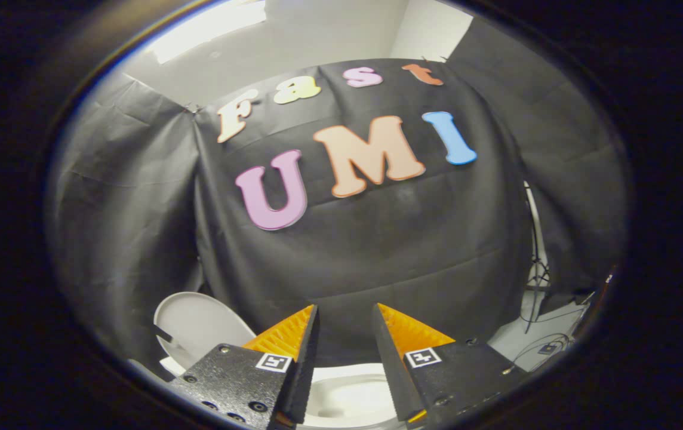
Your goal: Open the toilet lid.
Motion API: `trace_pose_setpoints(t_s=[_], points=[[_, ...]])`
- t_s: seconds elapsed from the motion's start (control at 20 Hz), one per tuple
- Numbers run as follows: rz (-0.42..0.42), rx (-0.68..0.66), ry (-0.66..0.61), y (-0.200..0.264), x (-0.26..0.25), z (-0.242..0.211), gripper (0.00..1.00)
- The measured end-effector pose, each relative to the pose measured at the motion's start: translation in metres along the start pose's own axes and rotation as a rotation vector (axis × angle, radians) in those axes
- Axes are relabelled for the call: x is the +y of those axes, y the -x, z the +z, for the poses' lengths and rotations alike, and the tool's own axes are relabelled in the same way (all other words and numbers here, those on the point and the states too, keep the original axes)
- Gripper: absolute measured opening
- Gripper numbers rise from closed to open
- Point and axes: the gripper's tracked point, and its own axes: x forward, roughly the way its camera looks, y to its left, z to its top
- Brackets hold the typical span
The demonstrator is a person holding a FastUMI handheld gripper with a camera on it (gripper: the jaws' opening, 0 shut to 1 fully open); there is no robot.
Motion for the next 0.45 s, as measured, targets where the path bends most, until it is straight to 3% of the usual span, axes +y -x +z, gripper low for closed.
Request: trace_pose_setpoints(t_s=[0.15,0.45], points=[[-0.066,0.012,-0.021,0.007,-0.064,-0.005,0.55],[-0.033,0.094,-0.055,0.023,-0.165,-0.028,0.55]])
